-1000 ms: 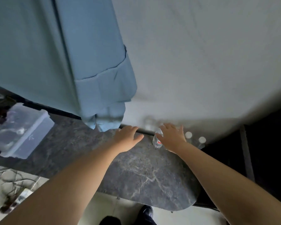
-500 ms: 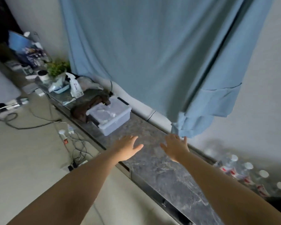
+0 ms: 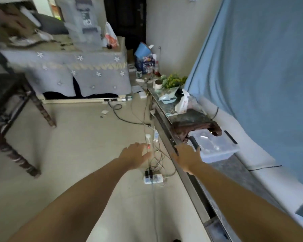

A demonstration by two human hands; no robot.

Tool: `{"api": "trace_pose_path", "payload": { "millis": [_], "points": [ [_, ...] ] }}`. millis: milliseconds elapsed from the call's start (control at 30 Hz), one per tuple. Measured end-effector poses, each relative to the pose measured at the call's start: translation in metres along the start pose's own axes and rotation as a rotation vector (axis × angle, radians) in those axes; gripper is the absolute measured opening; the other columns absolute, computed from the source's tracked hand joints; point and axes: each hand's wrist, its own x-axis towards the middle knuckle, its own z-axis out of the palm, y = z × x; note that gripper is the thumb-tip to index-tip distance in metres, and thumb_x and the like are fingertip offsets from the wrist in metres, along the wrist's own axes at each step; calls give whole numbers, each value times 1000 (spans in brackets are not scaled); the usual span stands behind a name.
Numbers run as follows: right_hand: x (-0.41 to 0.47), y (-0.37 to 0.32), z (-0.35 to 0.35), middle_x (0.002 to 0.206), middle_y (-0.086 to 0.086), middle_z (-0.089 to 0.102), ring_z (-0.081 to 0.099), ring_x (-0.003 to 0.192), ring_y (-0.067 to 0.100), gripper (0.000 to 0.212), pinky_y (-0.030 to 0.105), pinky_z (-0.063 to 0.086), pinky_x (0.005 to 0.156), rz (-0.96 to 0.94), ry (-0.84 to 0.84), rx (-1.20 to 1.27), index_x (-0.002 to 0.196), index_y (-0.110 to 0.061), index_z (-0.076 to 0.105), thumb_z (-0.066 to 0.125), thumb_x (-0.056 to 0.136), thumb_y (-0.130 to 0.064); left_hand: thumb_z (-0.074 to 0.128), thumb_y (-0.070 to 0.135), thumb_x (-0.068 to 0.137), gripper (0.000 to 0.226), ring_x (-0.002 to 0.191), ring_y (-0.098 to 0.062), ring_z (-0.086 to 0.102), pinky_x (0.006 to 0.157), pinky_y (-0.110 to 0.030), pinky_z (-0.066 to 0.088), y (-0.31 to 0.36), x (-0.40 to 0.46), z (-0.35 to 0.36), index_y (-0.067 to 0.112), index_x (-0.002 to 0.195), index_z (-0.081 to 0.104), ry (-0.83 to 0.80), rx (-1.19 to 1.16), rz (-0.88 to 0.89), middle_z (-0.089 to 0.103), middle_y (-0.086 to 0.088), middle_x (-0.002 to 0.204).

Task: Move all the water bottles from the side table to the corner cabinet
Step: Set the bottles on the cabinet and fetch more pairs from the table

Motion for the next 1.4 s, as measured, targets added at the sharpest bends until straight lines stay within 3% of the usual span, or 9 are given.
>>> {"api": "trace_pose_path", "payload": {
  "millis": [67, 200, 500, 633, 767, 1067, 1400],
  "points": [
    [25, -33, 0, 135, 7, 53, 45, 132, 28, 47, 53, 26, 112, -78, -25, -37, 127, -20, 51, 30, 99, -51, 32, 58, 96, 64, 133, -29, 41, 108, -44, 37, -33, -4, -7, 18, 146, 32, 16, -3, -71, 41, -10, 147],
    [76, -103, 0, 152, 5, 36, 31, 142, 26, 55, 57, 16, 117, -217, -62, -91, 145, -23, 35, 26, 100, -53, 30, 59, 96, 65, 136, -29, 38, 107, -44, 36, -101, -4, -27, 20, 148, 30, 39, -40, -219, 38, -9, 150],
    [233, -272, -37, 160, 3, 24, 23, 146, 24, 55, 58, 7, 118, -507, -70, -135, 151, -23, 28, 26, 102, -49, 31, 58, 96, 64, 136, -28, 38, 107, -44, 35, -263, 47, -103, 20, 147, 32, 170, -100, -506, 38, -9, 150],
    [302, -347, -62, 157, 4, 28, 27, 144, 24, 53, 58, 8, 117, -596, -84, -188, 149, -21, 30, 26, 102, -46, 30, 59, 96, 65, 136, -30, 38, 109, -45, 34, -326, 72, -142, 20, 147, 31, 207, -164, -610, 37, -9, 151],
    [351, -427, -67, 150, 5, 38, 35, 139, 24, 51, 55, 19, 115, -673, -102, -263, 146, -22, 36, 28, 102, -46, 30, 59, 96, 65, 136, -30, 39, 111, -48, 34, -384, 74, -166, 20, 147, 31, 254, -245, -712, 35, -9, 151],
    [417, -644, -47, 147, 6, 41, 38, 136, 28, 50, 61, 12, 115, -945, -116, -265, 142, -20, 39, 30, 101, -47, 34, 57, 96, 65, 135, -33, 40, 110, -49, 36, -570, 59, -220, 17, 147, 33, 330, -302, -944, 37, -13, 151],
    [516, -814, -54, 142, 8, 45, 42, 134, 30, 48, 60, 18, 114, -919, -169, -195, 138, -22, 45, 34, 100, -48, 38, 54, 96, 61, 129, -34, 45, 107, -46, 39, -745, 88, -318, 16, 144, 37, 408, -331, -967, 44, -14, 143]
  ]
}}
